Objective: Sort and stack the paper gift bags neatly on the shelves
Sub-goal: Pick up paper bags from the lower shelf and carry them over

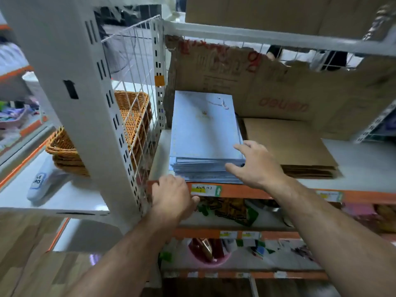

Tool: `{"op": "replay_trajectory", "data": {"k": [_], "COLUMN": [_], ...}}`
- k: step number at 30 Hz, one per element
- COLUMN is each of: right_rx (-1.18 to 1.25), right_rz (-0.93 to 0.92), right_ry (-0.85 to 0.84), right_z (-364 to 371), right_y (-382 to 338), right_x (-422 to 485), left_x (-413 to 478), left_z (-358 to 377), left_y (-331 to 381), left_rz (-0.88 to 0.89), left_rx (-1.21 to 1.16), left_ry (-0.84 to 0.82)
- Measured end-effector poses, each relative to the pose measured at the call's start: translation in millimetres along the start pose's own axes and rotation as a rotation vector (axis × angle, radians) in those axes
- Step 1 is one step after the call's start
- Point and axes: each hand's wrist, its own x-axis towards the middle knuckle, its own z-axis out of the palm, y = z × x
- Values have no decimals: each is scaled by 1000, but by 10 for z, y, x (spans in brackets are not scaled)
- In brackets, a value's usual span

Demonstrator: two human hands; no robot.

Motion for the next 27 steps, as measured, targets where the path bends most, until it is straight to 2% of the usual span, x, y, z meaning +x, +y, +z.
{"op": "replay_trajectory", "data": {"k": [3, 9, 15, 24, 27], "right_rx": [49, 81, 155, 153, 148], "right_rz": [55, 183, 262, 365, 411], "right_ry": [29, 38, 90, 103, 122], "right_z": [34, -95, -304, -865, -1013], "right_y": [204, 786, 1717, 3470, 3854], "right_x": [-274, -780, -1402, -2571, -2848], "left_x": [-125, -268, -488, -1216, -1363], "left_z": [-58, -95, -1, 242, 278], "left_y": [212, 911, 2007, 4025, 4490], "left_rz": [69, 362, 484, 648, 677], "left_rx": [-11, -26, -54, -89, -69], "left_ry": [70, 218, 161, 50, 26]}}
